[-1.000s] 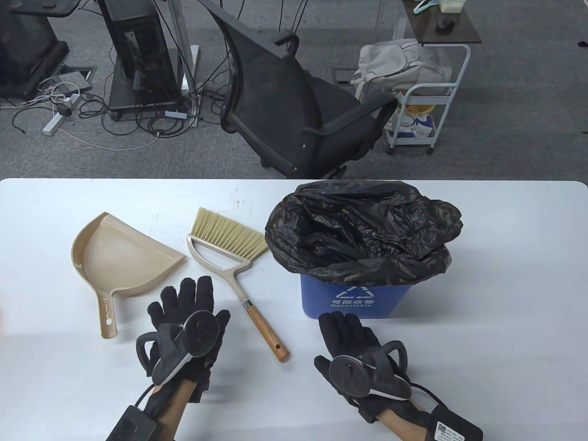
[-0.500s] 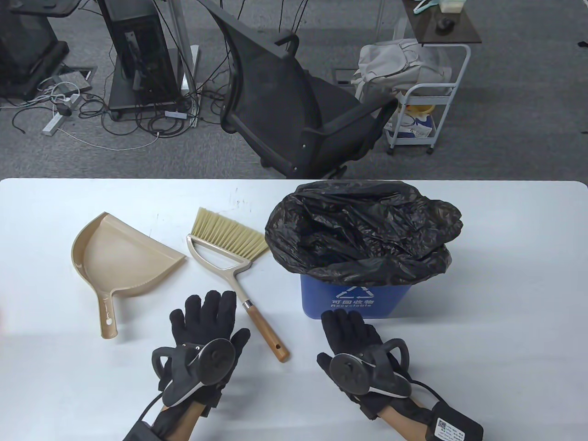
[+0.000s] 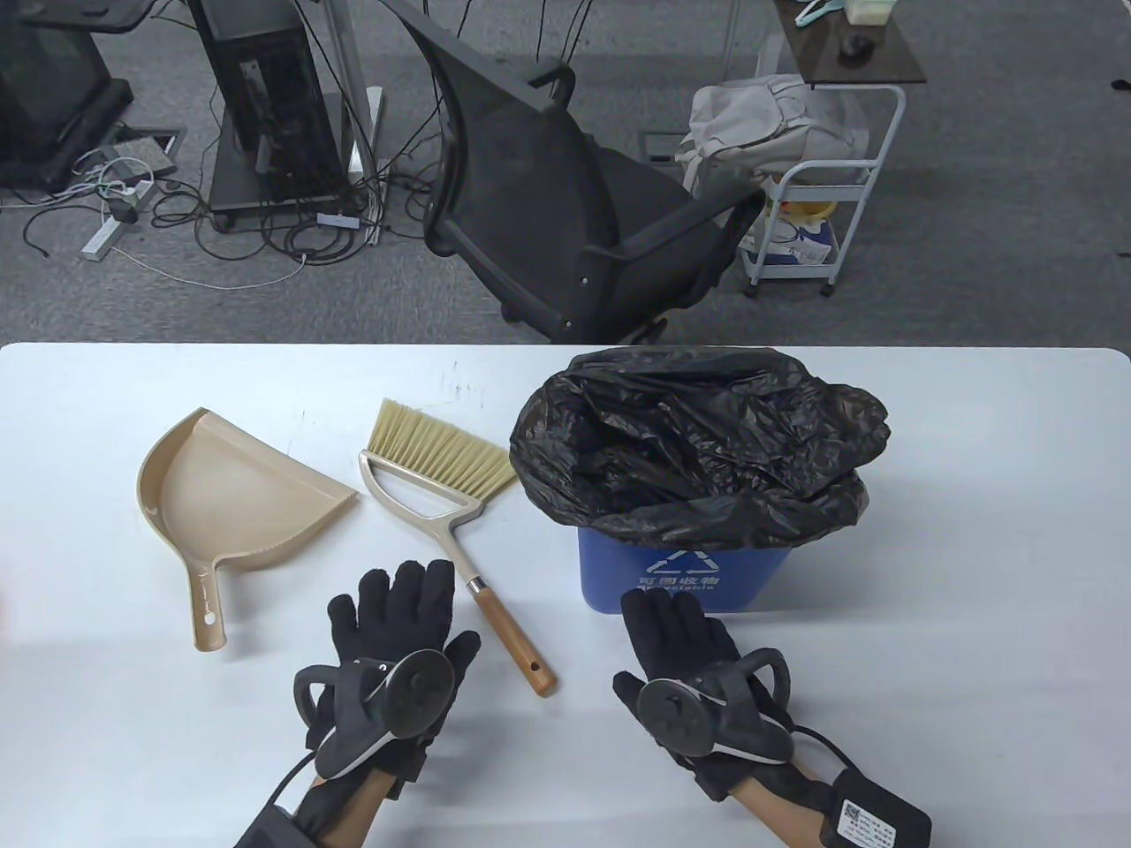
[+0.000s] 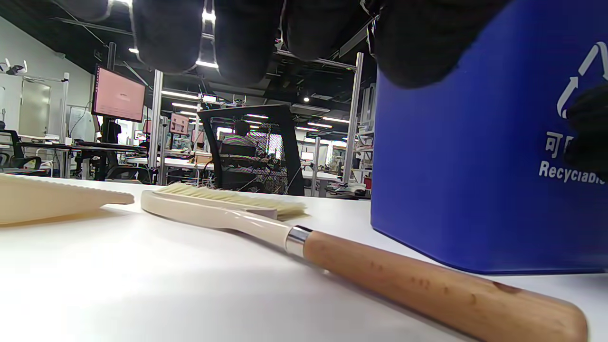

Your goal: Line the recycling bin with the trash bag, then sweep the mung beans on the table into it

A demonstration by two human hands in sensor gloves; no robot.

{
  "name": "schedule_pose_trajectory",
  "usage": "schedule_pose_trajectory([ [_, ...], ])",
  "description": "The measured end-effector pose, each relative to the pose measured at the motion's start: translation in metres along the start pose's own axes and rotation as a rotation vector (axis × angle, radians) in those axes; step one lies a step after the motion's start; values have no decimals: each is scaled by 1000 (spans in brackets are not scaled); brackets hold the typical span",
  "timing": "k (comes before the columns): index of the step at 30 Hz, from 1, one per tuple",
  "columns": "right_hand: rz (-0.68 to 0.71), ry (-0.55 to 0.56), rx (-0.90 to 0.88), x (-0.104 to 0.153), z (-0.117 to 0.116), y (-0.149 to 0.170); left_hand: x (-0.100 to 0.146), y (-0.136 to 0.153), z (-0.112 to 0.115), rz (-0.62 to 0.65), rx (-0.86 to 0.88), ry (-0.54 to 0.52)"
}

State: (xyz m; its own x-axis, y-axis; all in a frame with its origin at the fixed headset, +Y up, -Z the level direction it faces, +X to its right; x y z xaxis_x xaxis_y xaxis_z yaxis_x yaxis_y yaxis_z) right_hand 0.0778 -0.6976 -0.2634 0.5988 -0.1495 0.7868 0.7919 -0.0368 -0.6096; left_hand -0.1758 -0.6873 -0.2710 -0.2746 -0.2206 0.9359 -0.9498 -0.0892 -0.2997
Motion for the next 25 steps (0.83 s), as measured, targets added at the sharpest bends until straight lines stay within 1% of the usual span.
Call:
schedule_pose_trajectory([
  [25,11,-36,18,-1,-5,-4,1,3,0,-11,3,0],
])
Point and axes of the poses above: the tracker on the back of each hand, its own y axis roughly to the little-finger side, its own x axis roughly from the fingertips to the wrist, z = x × y, the point moved 4 cm from there along -x, roughly from the wrist to the fingertips, and after that the axes turned 7 degrees about z, right-handed, at the moved point
